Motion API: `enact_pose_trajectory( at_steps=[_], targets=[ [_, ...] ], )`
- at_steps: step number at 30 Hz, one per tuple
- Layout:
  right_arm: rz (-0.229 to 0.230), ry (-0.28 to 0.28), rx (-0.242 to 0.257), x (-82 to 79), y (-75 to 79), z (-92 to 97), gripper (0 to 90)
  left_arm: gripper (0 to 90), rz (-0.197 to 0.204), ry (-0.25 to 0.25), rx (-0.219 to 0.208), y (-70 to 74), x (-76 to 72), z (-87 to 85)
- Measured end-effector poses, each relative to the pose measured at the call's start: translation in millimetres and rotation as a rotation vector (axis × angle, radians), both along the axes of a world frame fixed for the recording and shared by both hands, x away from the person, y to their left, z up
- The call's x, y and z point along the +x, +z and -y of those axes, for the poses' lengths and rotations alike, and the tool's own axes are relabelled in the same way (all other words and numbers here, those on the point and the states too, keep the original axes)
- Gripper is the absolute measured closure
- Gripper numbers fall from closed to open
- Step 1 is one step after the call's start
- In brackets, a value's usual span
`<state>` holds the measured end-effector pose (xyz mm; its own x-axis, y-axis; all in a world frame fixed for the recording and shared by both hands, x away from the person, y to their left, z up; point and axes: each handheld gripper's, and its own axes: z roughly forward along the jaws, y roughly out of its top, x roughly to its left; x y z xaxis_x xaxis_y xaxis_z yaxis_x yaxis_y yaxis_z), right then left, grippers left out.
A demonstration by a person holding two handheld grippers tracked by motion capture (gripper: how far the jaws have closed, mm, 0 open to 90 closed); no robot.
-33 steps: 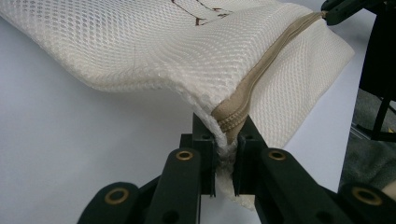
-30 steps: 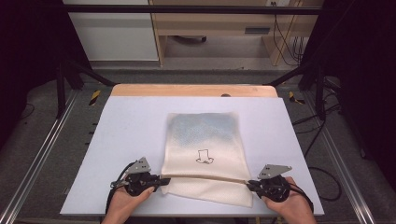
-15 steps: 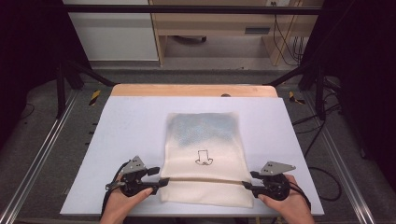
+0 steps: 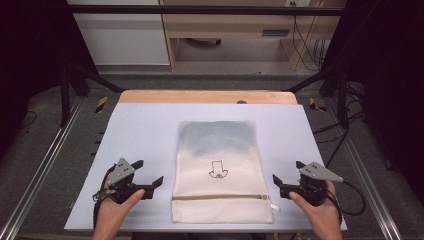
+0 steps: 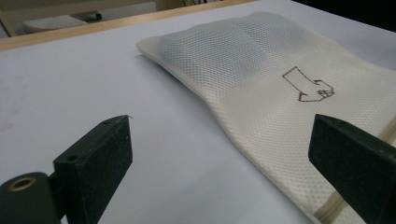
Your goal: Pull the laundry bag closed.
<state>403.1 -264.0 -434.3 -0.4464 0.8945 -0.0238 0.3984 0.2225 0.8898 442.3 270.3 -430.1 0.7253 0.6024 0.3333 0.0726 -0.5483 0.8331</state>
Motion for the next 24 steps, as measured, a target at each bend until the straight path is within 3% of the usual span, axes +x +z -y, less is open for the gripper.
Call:
enact_pose_trajectory(
  at_steps=[8,11,12,13,16,20,24],
  targets=[
    [0.010,-0.108,0.027,0.8,-4.0,30.9,6.3,5.2,0.018,0.049,0.000,-1.2,7.2,-23.1],
    [-0.001,-0.134,0.028,1.4,-8.1,38.1,6.9,4.9,0.041,0.085,0.033,-1.8,11.3,-33.7],
    [-0.005,-0.143,0.026,1.9,-10.3,39.7,7.2,4.4,0.062,0.106,0.070,-2.2,14.2,-40.8],
    [-0.005,-0.150,0.019,2.4,-12.8,41.1,7.4,4.0,0.062,0.106,0.070,-2.2,14.2,-40.8],
    [-0.018,-0.159,-0.002,4.4,-22.7,44.0,8.3,3.7,0.084,0.125,0.110,-3.6,19.0,-50.9],
    [-0.041,-0.159,0.015,4.7,-30.7,44.6,8.7,3.6,0.081,0.139,0.111,-6.6,24.6,-61.0],
    [-0.047,-0.158,-0.003,5.0,-38.2,46.0,9.5,3.5,0.085,0.156,0.130,-8.5,29.4,-73.0]
  ],
)
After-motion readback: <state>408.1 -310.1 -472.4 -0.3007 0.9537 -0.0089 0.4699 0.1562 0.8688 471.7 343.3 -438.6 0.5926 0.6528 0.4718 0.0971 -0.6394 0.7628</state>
